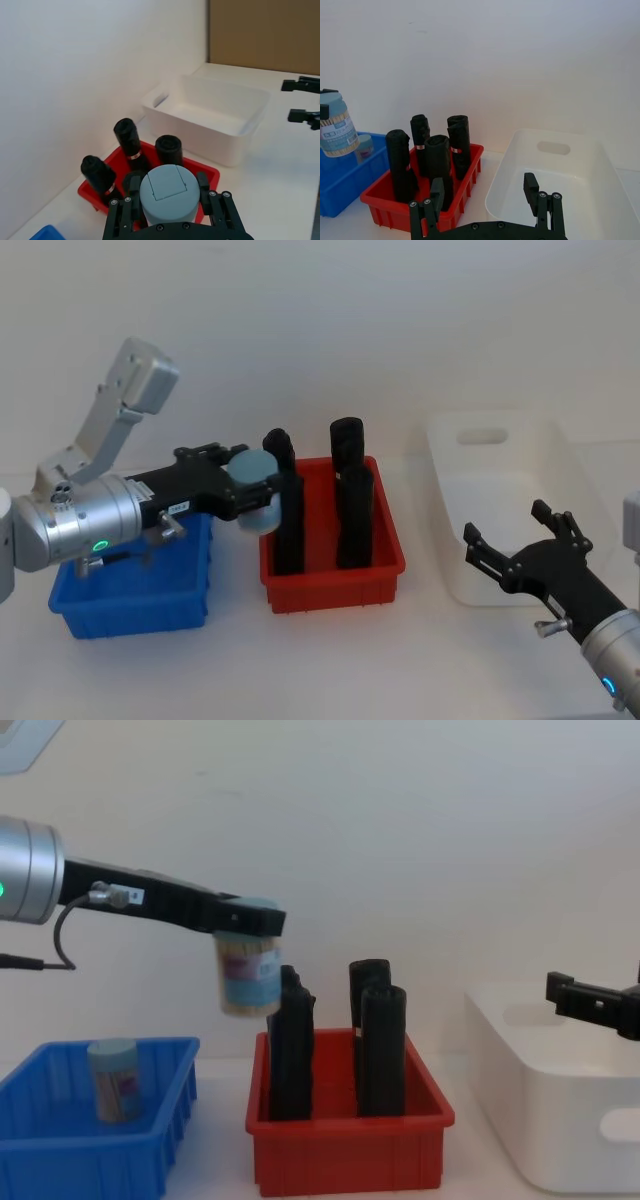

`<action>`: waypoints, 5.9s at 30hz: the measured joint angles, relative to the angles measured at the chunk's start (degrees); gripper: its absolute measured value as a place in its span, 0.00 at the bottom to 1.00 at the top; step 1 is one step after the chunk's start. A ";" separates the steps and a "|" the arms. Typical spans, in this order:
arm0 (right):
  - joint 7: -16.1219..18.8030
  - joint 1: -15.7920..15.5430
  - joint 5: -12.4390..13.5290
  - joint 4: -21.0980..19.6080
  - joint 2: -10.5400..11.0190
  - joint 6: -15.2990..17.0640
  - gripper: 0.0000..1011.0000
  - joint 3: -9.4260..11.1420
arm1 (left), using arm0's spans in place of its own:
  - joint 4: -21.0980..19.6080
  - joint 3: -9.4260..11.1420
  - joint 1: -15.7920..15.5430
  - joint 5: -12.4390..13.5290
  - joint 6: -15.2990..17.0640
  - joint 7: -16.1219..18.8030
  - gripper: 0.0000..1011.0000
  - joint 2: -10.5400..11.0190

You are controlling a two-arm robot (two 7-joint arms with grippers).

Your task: Pick the cotton swabs from the blue box and place them into the white box.

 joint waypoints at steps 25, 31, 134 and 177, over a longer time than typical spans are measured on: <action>7.17 1.26 -1.26 0.39 0.34 -0.07 0.99 -0.36 | 1.05 1.55 -3.70 1.23 1.04 -8.32 0.66 -1.47; 11.64 2.31 -1.83 0.89 0.35 0.11 0.99 -0.74 | 1.10 1.64 -3.91 1.28 1.09 -8.76 0.66 -1.55; 30.21 25.79 -9.49 26.62 -12.40 -4.39 0.64 -8.63 | 1.18 1.77 -4.25 1.33 1.18 -9.54 0.99 -1.67; 9.44 22.55 -5.14 27.60 -4.74 -2.60 0.64 -0.58 | 1.18 1.78 -4.25 1.33 1.18 -9.54 0.99 -1.67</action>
